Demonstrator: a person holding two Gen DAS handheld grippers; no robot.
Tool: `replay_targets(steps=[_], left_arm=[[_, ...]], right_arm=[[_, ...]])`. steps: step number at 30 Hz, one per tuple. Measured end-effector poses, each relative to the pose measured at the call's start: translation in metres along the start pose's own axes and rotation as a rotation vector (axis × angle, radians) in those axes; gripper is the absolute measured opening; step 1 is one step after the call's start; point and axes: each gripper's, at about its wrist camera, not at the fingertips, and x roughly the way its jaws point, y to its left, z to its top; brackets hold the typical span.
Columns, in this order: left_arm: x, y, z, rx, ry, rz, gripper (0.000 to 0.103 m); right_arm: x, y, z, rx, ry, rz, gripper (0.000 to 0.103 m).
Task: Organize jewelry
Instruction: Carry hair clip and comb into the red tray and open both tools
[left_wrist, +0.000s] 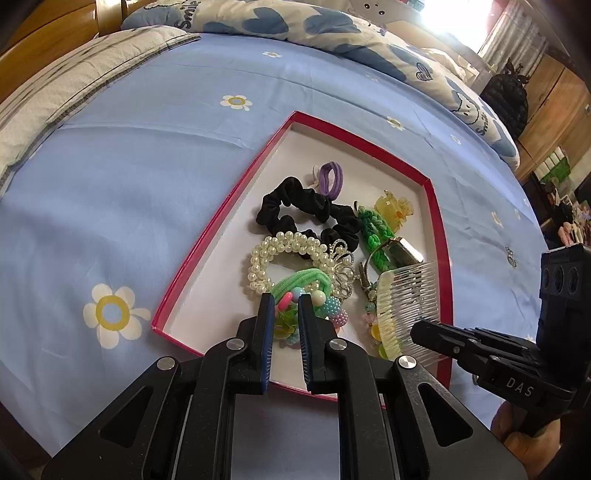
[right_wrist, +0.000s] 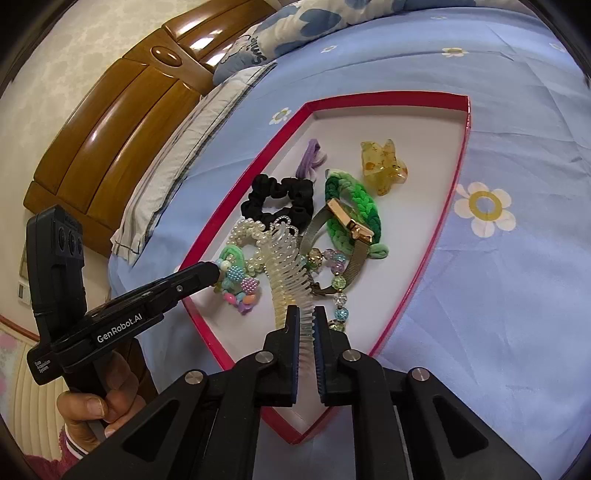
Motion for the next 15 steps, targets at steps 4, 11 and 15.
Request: replay_targets(steps=[4, 11, 15], left_arm=[[0.0008, 0.0012, -0.0009, -0.006, 0.008, 0.003, 0.011], [-0.0007, 0.0009, -0.0032, -0.005, 0.007, 0.009, 0.011], [-0.0016, 0.0005, -0.0036, -0.006, 0.006, 0.01, 0.011]], right_arm=[[-0.0009, 0.0001, -0.0001, 0.003, -0.001, -0.003, 0.01], [-0.0031, 0.001, -0.0017, 0.003, -0.001, -0.015, 0.012], [-0.0038, 0.0, -0.0014, 0.003, -0.006, -0.027, 0.015]])
